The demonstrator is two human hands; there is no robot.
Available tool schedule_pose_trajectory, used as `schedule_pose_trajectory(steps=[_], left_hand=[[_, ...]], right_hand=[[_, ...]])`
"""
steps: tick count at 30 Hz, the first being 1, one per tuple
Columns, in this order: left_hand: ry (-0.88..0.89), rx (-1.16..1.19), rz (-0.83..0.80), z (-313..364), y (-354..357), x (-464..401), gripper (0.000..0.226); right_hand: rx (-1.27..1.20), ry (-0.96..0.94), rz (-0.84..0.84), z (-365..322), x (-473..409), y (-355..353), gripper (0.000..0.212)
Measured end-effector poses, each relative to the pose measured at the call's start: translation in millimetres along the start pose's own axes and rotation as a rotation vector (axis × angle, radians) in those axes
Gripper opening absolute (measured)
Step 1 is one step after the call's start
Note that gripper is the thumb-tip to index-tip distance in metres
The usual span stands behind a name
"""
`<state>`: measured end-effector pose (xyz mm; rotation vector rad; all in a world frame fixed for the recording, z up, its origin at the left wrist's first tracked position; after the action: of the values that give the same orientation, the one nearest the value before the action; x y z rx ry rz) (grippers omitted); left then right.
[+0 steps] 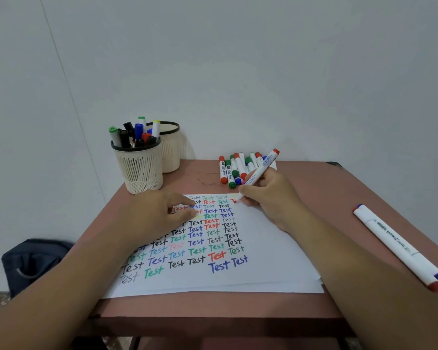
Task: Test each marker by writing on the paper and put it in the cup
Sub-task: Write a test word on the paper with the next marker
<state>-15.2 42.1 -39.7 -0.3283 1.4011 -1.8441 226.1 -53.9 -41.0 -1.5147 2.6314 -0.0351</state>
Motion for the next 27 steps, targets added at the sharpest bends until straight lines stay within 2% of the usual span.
schedule_pose_trajectory(steps=[12, 27], left_hand=[[-0.001, -0.060, 0.005, -5.1, 0.8, -1.6, 0.036], [0.000, -0.040, -0.004, -6.4, 2.7, -2.5, 0.038]], right_hand=[[0.091, -0.004, -0.034, -1.9, 2.3, 1.2, 0.024], [0.014, 0.004, -0.029, -1.7, 3.0, 2.4, 0.024]])
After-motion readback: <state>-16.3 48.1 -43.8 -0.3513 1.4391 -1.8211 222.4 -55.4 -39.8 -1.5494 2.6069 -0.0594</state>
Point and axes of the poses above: each hand's wrist, its own x-axis away from the middle knuckle, its own y-axis out of the palm, z = x × y, the point moved 3 cm from there along -x, towards the middle knuckle
